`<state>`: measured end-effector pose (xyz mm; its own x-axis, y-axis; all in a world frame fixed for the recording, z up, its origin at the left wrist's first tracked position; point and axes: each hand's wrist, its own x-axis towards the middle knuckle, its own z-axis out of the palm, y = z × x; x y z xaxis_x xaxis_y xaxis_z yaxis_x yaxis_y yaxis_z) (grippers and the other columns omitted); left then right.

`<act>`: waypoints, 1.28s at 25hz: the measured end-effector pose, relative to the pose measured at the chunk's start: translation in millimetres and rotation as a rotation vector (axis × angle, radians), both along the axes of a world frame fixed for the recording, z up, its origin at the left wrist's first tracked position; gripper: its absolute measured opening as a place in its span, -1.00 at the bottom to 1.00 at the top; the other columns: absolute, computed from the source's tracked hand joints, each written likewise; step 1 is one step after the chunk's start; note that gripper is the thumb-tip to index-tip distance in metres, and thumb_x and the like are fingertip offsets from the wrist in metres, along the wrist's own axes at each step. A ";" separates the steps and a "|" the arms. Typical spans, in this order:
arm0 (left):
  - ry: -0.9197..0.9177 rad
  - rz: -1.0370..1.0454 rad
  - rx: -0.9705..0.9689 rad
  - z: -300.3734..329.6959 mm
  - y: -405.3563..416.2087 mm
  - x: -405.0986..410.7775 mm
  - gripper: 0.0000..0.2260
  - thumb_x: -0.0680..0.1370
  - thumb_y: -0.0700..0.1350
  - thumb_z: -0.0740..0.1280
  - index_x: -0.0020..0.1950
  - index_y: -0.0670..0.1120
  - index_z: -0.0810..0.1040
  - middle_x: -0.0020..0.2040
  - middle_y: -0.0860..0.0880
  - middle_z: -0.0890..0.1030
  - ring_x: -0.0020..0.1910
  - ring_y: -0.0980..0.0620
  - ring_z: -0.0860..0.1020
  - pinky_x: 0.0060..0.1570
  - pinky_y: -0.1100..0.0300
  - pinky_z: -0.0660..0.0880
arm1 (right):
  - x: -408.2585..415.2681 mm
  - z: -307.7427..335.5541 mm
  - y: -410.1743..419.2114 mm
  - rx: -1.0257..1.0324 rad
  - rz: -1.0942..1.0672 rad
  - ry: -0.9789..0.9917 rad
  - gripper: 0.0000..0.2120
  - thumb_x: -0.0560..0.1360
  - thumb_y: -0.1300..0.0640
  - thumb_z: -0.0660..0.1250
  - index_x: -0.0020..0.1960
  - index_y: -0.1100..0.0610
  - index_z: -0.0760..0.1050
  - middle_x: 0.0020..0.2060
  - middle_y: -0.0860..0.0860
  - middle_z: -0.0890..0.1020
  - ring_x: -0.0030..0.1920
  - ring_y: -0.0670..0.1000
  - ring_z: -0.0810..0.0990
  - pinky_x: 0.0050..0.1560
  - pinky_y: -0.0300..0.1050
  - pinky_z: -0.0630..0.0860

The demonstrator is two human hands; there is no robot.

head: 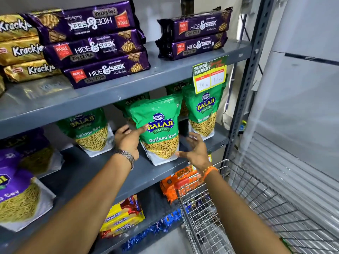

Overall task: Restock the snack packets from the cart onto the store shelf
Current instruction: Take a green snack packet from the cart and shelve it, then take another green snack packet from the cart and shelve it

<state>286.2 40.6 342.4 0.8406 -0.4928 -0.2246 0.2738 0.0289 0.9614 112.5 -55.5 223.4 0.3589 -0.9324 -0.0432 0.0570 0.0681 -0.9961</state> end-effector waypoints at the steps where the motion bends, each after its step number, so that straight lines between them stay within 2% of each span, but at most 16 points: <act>1: 0.017 0.059 0.028 -0.5 7.3 -11.0 -0.42 0.30 -0.28 0.60 0.26 -0.16 0.46 0.14 -0.09 0.59 0.08 0.00 0.57 0.07 0.22 0.50 | -24.3 -5.5 4.1 0.046 -0.049 -0.021 -0.17 0.18 0.54 0.58 0.36 0.25 0.34 0.24 0.13 0.55 0.33 0.09 0.49 0.29 0.13 0.57; 2: 0.036 0.094 0.038 -3.4 15.6 -23.9 -0.43 0.33 -0.30 0.58 0.29 -0.20 0.45 0.08 -0.08 0.56 0.01 0.04 0.54 0.00 0.26 0.47 | -51.4 -11.0 10.5 0.080 -0.098 -0.019 -0.21 0.21 0.57 0.55 0.34 0.21 0.37 0.17 0.09 0.57 0.28 0.09 0.51 0.26 0.13 0.58; 5: 0.122 0.007 0.070 -27.5 35.2 -73.2 -0.65 0.39 -0.34 0.52 0.08 -0.13 0.51 -0.07 -0.05 0.57 -0.23 0.17 0.56 -0.38 0.37 0.45 | -148.1 -35.5 43.8 0.164 -0.272 0.021 -0.33 0.27 0.57 0.50 0.29 0.18 0.45 0.07 0.01 0.62 0.10 -0.02 0.64 -0.03 -0.25 0.66; 7: 0.185 -0.135 0.150 -54.5 40.3 -108.3 -0.65 0.40 -0.34 0.51 0.06 -0.07 0.48 -0.11 -0.02 0.58 -0.25 0.15 0.57 -0.48 0.37 0.43 | -214.1 -58.4 74.8 0.281 -0.426 -0.002 -0.34 0.15 0.52 0.57 0.16 0.15 0.48 0.01 -0.02 0.65 0.01 -0.09 0.66 -0.11 -0.23 0.69; 8: 0.225 -0.217 0.196 -70.5 40.9 -126.8 -0.66 0.41 -0.35 0.49 0.05 -0.06 0.47 -0.14 -0.02 0.58 -0.34 0.17 0.58 -0.55 0.39 0.42 | -246.9 -74.6 89.6 0.322 -0.507 0.020 -0.28 0.05 0.50 0.60 0.15 0.18 0.49 0.00 0.01 0.66 0.00 -0.07 0.63 -0.10 -0.22 0.67; 10: 0.282 -0.375 0.291 -100.2 41.2 -155.5 -0.73 0.43 -0.36 0.46 -0.09 -0.04 0.48 -0.20 -0.03 0.55 -0.51 0.20 0.51 -0.63 0.42 0.35 | -292.7 -105.9 111.8 0.357 -0.634 0.148 -0.43 0.21 0.51 0.57 0.15 0.25 0.51 0.03 0.15 0.64 -0.03 0.02 0.60 -0.09 -0.30 0.64; 12: 0.304 -0.513 0.432 -138.3 38.0 -193.2 -0.77 0.43 -0.27 0.49 -0.20 -0.01 0.49 -0.31 0.01 0.51 -0.51 0.16 0.40 -0.62 0.40 0.30 | -335.4 -144.4 136.0 0.428 -0.748 0.253 -0.62 0.34 0.55 0.47 -0.01 0.17 0.52 -0.01 0.22 0.62 -0.11 0.05 0.57 -0.09 -0.28 0.61; 15: 0.349 -0.650 0.554 -191.3 35.2 -248.0 -0.84 0.46 -0.21 0.48 -0.17 -0.03 0.52 -0.46 0.04 0.49 -0.60 0.17 0.34 -0.67 0.39 0.25 | -366.3 -202.1 171.3 0.526 -0.831 0.416 -0.68 0.32 0.55 0.45 -0.07 0.22 0.54 -0.12 0.21 0.63 -0.07 0.09 0.56 -0.16 -0.24 0.57; 17: 0.272 -0.726 0.659 -231.2 33.7 -284.4 -0.86 0.46 -0.25 0.47 -0.20 -0.08 0.55 -0.36 -0.06 0.56 -0.58 0.16 0.34 -0.64 0.40 0.24 | -374.5 -233.8 185.5 0.586 -0.868 0.514 -0.73 0.29 0.43 0.51 -0.03 0.31 0.59 -0.12 0.22 0.66 -0.06 0.12 0.60 -0.09 -0.10 0.51; 19: 0.186 -0.838 0.755 -270.2 33.8 -310.3 -0.92 0.46 -0.28 0.45 -0.15 -0.14 0.59 -0.10 -0.17 0.58 -0.46 0.09 0.39 -0.56 0.45 0.30 | -374.8 -262.8 186.2 0.615 -0.833 0.556 -0.67 0.28 0.33 0.56 0.02 0.31 0.59 -0.09 0.21 0.69 -0.07 0.12 0.64 -0.04 -0.06 0.53; 21: 0.135 -1.035 0.941 -305.8 39.9 -334.3 -0.90 0.48 -0.27 0.44 -0.02 -0.17 0.61 0.20 -0.25 0.60 -0.11 -0.05 0.58 -0.18 0.36 0.48 | -383.9 -312.3 180.1 0.595 -0.798 0.587 -0.50 0.18 0.12 0.65 0.07 0.15 0.60 -0.09 0.15 0.73 -0.08 0.13 0.70 0.01 0.08 0.65; 23: 0.015 -1.278 1.117 -334.9 57.6 -357.8 -0.56 0.45 -0.22 0.48 0.31 -0.26 0.52 0.36 -0.26 0.52 0.28 -0.18 0.55 0.21 0.13 0.51 | -388.4 -327.1 177.6 0.565 -0.744 0.686 -0.41 0.13 -0.12 0.62 0.10 0.05 0.59 -0.11 0.07 0.75 -0.08 0.11 0.72 0.01 0.09 0.67; 24: -0.057 -1.361 1.164 -341.7 68.2 -370.2 -0.34 0.39 -0.15 0.54 0.43 -0.25 0.39 0.41 -0.24 0.47 0.37 -0.20 0.48 0.32 0.05 0.47 | -386.9 -316.8 175.6 0.565 -0.708 0.718 -0.42 0.17 -0.14 0.60 0.12 0.05 0.60 -0.09 0.07 0.75 -0.06 0.11 0.72 0.01 0.04 0.66; 26: -0.222 -1.409 1.203 -357.8 87.6 -399.7 -0.05 0.24 -0.01 0.63 0.51 -0.17 0.24 0.46 -0.19 0.38 0.43 -0.19 0.40 0.36 0.04 0.44 | -378.5 -272.2 165.2 0.578 -0.647 0.792 -0.51 0.27 -0.09 0.57 0.14 0.09 0.63 -0.05 0.11 0.75 -0.01 0.14 0.70 0.00 -0.03 0.62; 29: -0.453 -1.333 1.160 -377.7 108.8 -436.0 -0.02 0.24 0.10 0.61 0.52 -0.14 0.21 0.41 -0.17 0.39 0.37 -0.19 0.43 0.29 0.03 0.47 | -381.2 -260.6 157.4 0.525 -0.563 0.865 -0.62 0.34 -0.04 0.54 0.08 0.13 0.65 -0.05 0.17 0.75 -0.02 0.21 0.70 -0.05 -0.01 0.59; 32: -0.559 -1.219 1.176 -387.1 118.4 -456.3 -0.01 0.28 0.17 0.56 0.54 -0.12 0.14 0.42 -0.18 0.34 0.34 -0.23 0.44 0.27 -0.04 0.48 | -384.0 -262.9 156.0 0.504 -0.517 0.907 -0.60 0.35 -0.09 0.46 0.07 0.14 0.64 -0.07 0.17 0.75 -0.03 0.20 0.70 -0.06 0.00 0.61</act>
